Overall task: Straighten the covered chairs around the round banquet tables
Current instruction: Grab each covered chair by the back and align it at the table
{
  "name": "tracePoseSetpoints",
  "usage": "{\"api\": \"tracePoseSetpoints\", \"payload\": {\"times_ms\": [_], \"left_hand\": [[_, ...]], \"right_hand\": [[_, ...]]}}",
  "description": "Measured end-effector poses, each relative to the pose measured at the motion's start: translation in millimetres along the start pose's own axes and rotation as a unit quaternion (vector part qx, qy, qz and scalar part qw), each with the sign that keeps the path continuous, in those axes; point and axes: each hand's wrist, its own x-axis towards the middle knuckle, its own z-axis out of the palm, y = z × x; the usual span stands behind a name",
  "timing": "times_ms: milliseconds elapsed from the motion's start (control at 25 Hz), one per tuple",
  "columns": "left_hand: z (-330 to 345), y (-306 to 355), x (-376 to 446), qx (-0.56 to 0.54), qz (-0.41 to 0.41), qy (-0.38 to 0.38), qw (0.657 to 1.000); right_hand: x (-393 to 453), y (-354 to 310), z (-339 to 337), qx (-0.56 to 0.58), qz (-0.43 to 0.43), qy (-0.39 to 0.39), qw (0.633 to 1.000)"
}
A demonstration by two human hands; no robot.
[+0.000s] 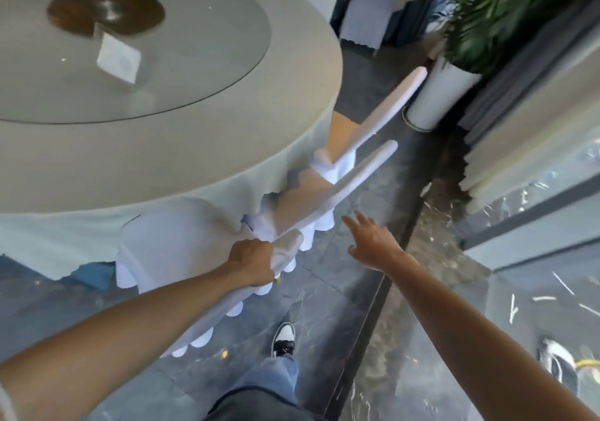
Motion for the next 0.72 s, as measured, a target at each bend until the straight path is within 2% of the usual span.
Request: {"api": "tracePoseSetpoints", "payload": {"times_ms": [200,360,520,640,720], "left_hand": [[-7,14,19,0.029,-0.025,0.019,0.999],[-21,33,18,0.0,-0.074,0.018,0.997],[-15,41,31,0.0,-0.144,0.03,0.989],[-4,55,36,-0.006,-0.209,0.038,0.977],[-3,68,41,-0.029,-0.257,0.05,0.965]], "right_hand": [[81,55,-17,-0.157,-0.062,0.07,0.983],[136,73,-32,-0.259,-0.116,0.065,0.957],[182,75,-37,-0.287,-0.208,0.066,0.933],[202,92,-37,-0.21,-0.321,0.064,0.921],[216,107,-41,-0.199,-0.365,0.073,0.907]]}}
